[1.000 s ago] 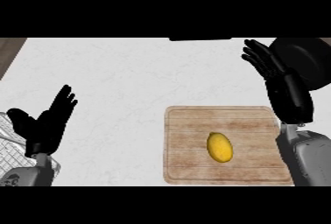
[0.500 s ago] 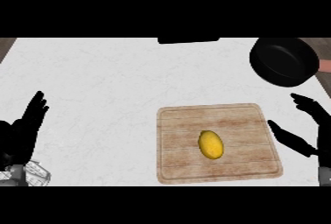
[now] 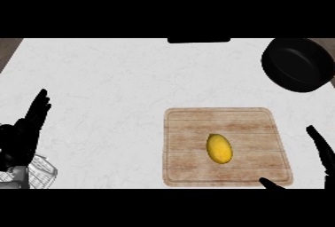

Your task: Pick the lemon from the cutting board and place it in the pot

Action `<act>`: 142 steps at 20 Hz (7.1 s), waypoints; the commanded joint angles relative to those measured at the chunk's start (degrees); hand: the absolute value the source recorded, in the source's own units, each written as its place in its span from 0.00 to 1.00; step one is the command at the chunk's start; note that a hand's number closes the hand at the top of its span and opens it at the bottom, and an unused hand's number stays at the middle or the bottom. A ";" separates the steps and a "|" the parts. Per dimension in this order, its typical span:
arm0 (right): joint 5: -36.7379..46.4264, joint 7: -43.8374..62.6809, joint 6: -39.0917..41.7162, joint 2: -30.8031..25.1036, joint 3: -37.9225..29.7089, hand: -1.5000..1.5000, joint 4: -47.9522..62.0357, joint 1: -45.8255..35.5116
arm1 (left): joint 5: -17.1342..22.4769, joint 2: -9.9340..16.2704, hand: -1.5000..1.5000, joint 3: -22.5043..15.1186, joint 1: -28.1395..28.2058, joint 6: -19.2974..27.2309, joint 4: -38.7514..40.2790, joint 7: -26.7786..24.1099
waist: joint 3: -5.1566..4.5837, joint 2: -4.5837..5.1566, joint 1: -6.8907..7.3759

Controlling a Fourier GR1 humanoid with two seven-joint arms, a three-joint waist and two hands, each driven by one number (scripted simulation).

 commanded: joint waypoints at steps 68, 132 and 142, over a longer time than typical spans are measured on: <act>-9.54 42.39 48.75 9.01 10.98 1.00 32.04 -41.70 | -4.39 -2.80 0.50 3.13 1.79 -3.45 -2.49 3.21 | -0.07 0.32 1.72; 6.88 -38.24 19.14 -15.07 -22.96 1.00 99.43 -85.81 | -6.86 -5.69 0.50 2.75 -3.55 -7.47 -0.07 1.39 | 0.14 2.88 7.77; 2.86 -45.30 23.14 -14.91 -27.69 0.00 107.23 -87.88 | -7.06 -5.41 0.50 3.25 -3.35 -7.79 1.56 0.67 | 0.14 2.81 7.13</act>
